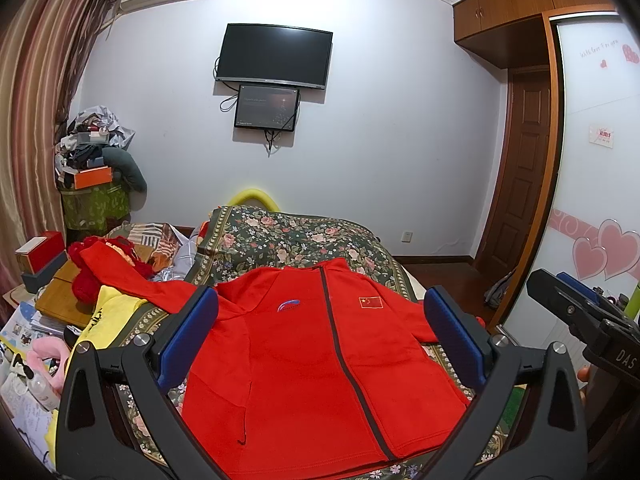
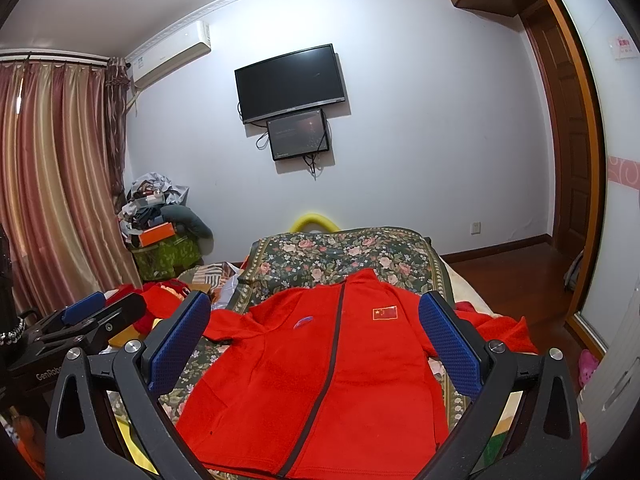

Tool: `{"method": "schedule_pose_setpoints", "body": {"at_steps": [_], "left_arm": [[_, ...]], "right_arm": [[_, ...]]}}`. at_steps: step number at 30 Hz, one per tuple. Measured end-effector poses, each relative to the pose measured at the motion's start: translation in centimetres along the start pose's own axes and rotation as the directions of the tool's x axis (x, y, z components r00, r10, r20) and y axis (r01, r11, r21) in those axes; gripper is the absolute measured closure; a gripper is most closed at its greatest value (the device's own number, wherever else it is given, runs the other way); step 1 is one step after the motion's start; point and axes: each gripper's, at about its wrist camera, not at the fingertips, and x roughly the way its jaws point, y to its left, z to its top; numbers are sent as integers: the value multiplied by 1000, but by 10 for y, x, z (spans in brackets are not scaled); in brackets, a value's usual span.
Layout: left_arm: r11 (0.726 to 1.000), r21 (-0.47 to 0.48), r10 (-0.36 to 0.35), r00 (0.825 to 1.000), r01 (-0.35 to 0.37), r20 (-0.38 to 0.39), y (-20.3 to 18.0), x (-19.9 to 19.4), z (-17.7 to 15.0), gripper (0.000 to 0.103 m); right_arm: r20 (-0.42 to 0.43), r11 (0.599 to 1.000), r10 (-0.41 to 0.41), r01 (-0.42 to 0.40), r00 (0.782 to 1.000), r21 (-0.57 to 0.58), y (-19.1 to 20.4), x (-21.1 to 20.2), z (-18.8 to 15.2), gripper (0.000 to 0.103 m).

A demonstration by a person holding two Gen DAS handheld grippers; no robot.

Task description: Fold large clothes

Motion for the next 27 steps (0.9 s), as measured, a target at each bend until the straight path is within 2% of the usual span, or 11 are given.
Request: {"method": "schedule_pose_setpoints", "body": {"at_steps": [14, 27], "left_arm": [[1000, 2, 5, 1000, -5, -11, 2, 3, 0, 0], [1000, 2, 20, 999, -20, -32, 16, 32, 1, 0]], "right_arm": [[-15, 1000, -6, 6, 1000, 9, -1, 5, 0, 0], [-61, 1000, -30, 31, 998, 7, 1, 28, -3, 0]]}}
